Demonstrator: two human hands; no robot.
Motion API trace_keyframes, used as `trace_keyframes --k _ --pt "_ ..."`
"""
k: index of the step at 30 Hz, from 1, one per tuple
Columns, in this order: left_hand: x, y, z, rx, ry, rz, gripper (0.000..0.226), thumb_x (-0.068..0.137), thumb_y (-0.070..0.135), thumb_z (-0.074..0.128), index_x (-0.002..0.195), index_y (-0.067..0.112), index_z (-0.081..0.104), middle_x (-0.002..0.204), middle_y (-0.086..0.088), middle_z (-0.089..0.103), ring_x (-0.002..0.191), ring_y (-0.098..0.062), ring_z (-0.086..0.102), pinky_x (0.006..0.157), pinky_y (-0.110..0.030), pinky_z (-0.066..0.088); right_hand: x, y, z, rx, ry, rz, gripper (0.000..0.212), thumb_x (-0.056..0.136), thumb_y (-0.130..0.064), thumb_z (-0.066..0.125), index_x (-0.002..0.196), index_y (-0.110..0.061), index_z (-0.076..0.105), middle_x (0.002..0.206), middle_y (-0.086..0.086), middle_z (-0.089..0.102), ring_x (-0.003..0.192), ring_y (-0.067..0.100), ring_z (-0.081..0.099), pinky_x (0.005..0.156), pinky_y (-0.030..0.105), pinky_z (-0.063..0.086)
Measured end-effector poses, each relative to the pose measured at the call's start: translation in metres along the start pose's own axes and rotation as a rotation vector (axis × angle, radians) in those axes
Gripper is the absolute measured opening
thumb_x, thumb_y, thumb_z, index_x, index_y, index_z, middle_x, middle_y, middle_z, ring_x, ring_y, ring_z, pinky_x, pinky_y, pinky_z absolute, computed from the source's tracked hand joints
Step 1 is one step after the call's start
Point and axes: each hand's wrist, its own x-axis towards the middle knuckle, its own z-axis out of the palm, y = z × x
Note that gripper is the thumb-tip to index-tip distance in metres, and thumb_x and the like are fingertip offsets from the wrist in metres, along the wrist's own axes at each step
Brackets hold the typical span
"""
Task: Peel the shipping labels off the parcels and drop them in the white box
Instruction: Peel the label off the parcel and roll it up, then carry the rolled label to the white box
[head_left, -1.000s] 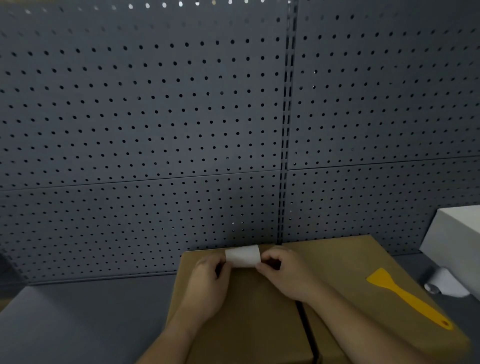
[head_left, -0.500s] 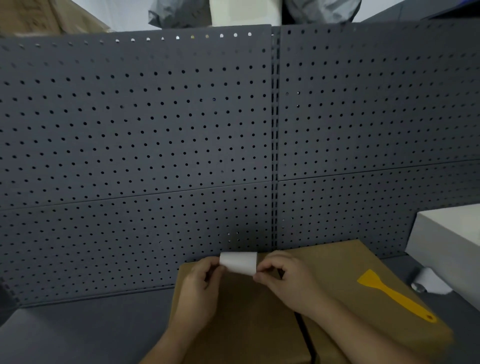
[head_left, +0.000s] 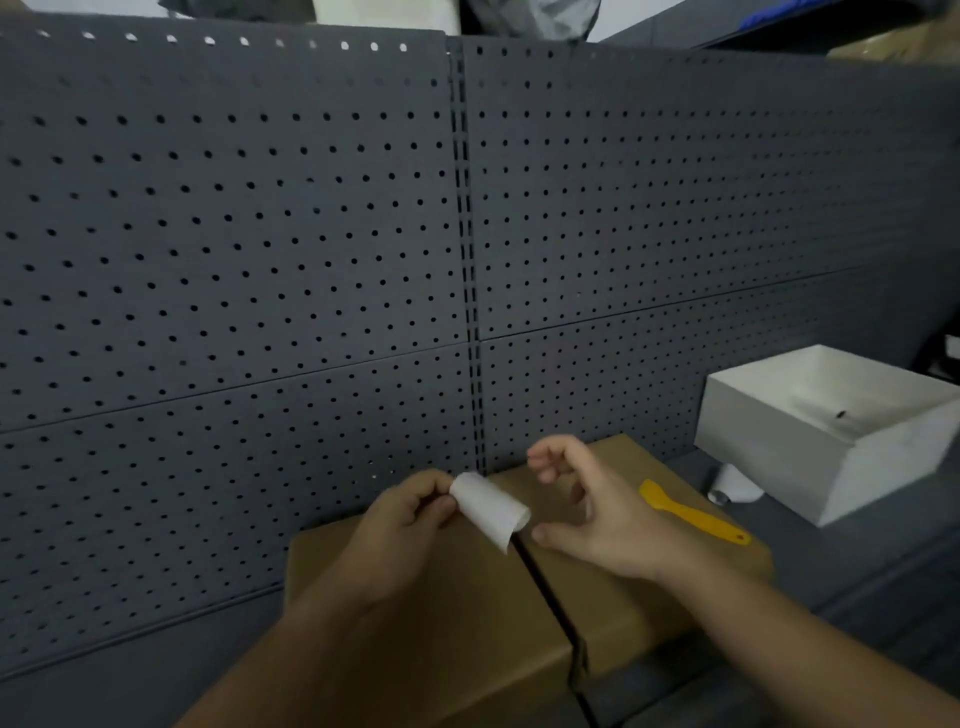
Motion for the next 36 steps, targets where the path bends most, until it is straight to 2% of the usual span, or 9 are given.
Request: trace_keyframes --k 4,6,10,15,22,26,29,33,36 --pt "0.013 0.006 0.013 -0.018 -0.156 0.068 0.025 0.102 0.007 0.051 0.095 0.023 0.068 0.093 0.011 0.069 0.086 0.000 0.063 0.078 -0.011 0.048 -0.007 -0.004 -0.021 -0.105 -0.126 0.034 0.083 0.078 -0.017 0.082 0.144 -0.042 0.039 0.138 -0.020 0.041 0.127 -0.008 0.038 0.090 0.000 0.033" --pt "0.019 0.008 0.021 -0.030 -0.253 0.100 0.023 0.102 0.007 0.051 0.095 0.022 0.067 0.093 0.010 0.070 0.090 -0.002 0.065 0.080 -0.016 0.050 -0.012 -0.007 -0.029 -0.132 -0.171 0.063 0.092 0.077 -0.022 0.083 0.147 -0.051 0.032 0.145 -0.025 0.035 0.132 -0.010 0.034 0.099 0.005 0.032" --pt "0.031 0.011 0.038 -0.070 -0.367 0.090 0.024 0.103 0.010 0.050 0.098 0.024 0.068 0.103 0.001 0.071 0.101 -0.012 0.068 0.093 -0.031 0.055 -0.019 0.000 -0.035 -0.178 -0.201 0.088 0.101 0.068 -0.033 0.089 0.149 -0.052 0.030 0.151 -0.026 0.031 0.139 -0.006 0.031 0.115 0.024 0.031" --pt "0.048 0.019 0.061 -0.065 -0.420 0.100 0.024 0.103 0.010 0.048 0.099 0.023 0.069 0.098 0.005 0.070 0.095 -0.011 0.066 0.088 -0.028 0.052 -0.029 0.019 -0.046 -0.200 -0.138 0.124 0.092 0.063 -0.037 0.091 0.140 -0.052 0.042 0.137 -0.029 0.041 0.128 -0.007 0.039 0.107 0.025 0.037" --pt "0.083 0.031 0.105 -0.050 -0.401 0.136 0.017 0.102 0.010 0.053 0.101 0.017 0.069 0.098 -0.006 0.071 0.095 -0.023 0.067 0.089 -0.038 0.056 -0.044 0.064 -0.072 -0.084 -0.063 0.158 0.085 0.058 -0.043 0.093 0.130 -0.048 0.048 0.129 -0.030 0.048 0.124 -0.011 0.044 0.111 0.029 0.041" --pt "0.110 0.047 0.142 -0.075 -0.330 0.124 0.020 0.101 0.015 0.054 0.110 0.028 0.065 0.100 0.001 0.069 0.093 -0.012 0.067 0.088 -0.029 0.055 -0.053 0.095 -0.105 0.019 -0.031 0.177 0.082 0.059 -0.040 0.095 0.126 -0.047 0.049 0.130 -0.025 0.051 0.125 -0.009 0.048 0.111 0.029 0.043" --pt "0.137 0.062 0.174 -0.040 -0.305 0.118 0.020 0.102 0.020 0.055 0.113 0.034 0.064 0.104 0.006 0.067 0.097 -0.006 0.065 0.087 -0.026 0.055 -0.062 0.123 -0.139 0.024 -0.007 0.178 0.078 0.060 -0.039 0.095 0.123 -0.046 0.049 0.122 -0.023 0.054 0.117 -0.006 0.051 0.102 0.023 0.046" --pt "0.178 0.078 0.221 0.146 -0.333 0.125 0.025 0.097 0.020 0.061 0.117 0.035 0.063 0.109 0.014 0.063 0.101 0.001 0.060 0.086 -0.018 0.051 -0.069 0.166 -0.184 0.016 0.010 0.185 0.080 0.059 -0.045 0.094 0.124 -0.047 0.048 0.119 -0.025 0.053 0.113 -0.006 0.051 0.095 0.022 0.046" --pt "0.204 0.086 0.254 0.325 -0.382 0.115 0.036 0.095 0.018 0.064 0.128 0.031 0.059 0.116 0.014 0.058 0.106 0.000 0.055 0.092 -0.019 0.049 -0.073 0.199 -0.207 0.051 0.008 0.207 0.082 0.058 -0.049 0.093 0.125 -0.046 0.048 0.120 -0.022 0.056 0.116 0.000 0.053 0.099 0.031 0.047"
